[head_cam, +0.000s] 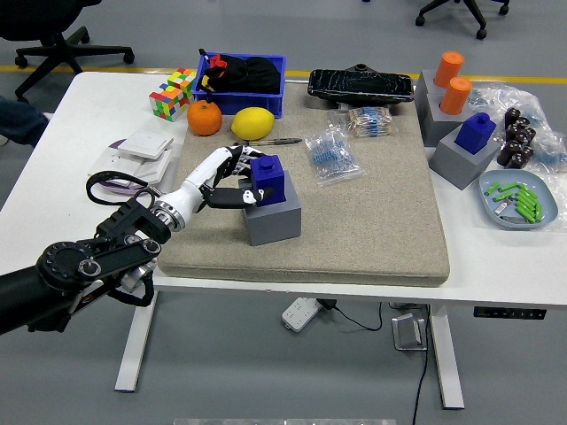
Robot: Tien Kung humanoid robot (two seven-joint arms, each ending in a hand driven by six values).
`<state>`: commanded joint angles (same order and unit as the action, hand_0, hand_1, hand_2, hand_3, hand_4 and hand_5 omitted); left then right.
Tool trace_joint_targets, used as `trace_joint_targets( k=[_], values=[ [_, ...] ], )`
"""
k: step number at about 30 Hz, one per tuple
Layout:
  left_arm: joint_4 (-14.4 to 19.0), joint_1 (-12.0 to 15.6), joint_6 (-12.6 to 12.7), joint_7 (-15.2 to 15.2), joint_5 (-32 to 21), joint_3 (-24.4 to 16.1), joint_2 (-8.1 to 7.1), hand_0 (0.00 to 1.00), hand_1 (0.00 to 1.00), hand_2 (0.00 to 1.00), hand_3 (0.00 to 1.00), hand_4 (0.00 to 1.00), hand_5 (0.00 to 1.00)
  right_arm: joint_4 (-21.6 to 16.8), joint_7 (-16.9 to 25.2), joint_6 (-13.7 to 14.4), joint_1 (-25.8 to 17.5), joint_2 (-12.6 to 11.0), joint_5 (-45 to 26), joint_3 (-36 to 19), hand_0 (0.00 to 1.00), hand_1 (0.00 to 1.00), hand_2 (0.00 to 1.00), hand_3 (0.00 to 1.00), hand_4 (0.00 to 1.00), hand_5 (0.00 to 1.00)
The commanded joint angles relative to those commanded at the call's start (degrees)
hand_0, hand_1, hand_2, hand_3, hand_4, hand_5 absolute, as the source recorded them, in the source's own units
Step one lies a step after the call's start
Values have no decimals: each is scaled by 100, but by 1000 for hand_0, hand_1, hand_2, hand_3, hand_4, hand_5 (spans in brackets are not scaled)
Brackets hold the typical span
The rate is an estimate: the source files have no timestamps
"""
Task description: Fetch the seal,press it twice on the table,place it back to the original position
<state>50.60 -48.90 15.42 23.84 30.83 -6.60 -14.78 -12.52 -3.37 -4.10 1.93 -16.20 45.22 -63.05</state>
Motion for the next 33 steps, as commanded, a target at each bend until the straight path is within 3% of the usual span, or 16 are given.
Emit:
trace_joint_targets(
  k=[2, 3, 8, 9, 26, 27, 32, 33],
  values=[
    [-4, 7, -11, 33, -23, -5, -2, 785, 716, 604, 622, 851, 2, 2, 0, 0, -2, 4, -1, 0, 721, 680, 647, 614, 717, 515],
    [-6, 9, -11, 43, -30, -4, -2, 828, 762, 663, 697, 934, 2, 3, 0, 0, -2, 6, -1, -1, 721, 680, 647, 614, 717, 515],
    [-9, 22, 14, 166, -94, 13, -7, 828, 762, 663, 697, 934, 2, -2, 5, -1, -3, 13, -1, -3, 721, 680, 647, 614, 717, 515],
    [-11, 24, 22, 194, -115, 13, -7, 856, 814, 705, 741, 998, 184, -1, 4, -1, -4, 14, -4, -2, 721, 680, 647, 614, 716, 515],
    [-28, 32, 19, 340, -194, -23, -11, 867, 844, 743, 791, 998, 230, 1, 5, -1, -6, 17, -15, 3, 721, 680, 647, 614, 716, 516],
    [-38, 34, -9, 326, -177, -30, -11, 957, 998, 998, 991, 998, 349, 2, 4, -2, -8, 15, -17, 6, 721, 680, 647, 614, 716, 515],
    [-123, 45, -188, 281, -70, -92, -21, 957, 998, 998, 991, 998, 349, 1, 6, -5, -9, 21, -28, 26, 721, 680, 647, 614, 716, 515],
    [-137, 45, -196, 292, -41, -98, -24, 998, 998, 998, 998, 998, 490, 0, 7, -4, -9, 23, -31, 28, 721, 680, 647, 614, 717, 516]
  ],
)
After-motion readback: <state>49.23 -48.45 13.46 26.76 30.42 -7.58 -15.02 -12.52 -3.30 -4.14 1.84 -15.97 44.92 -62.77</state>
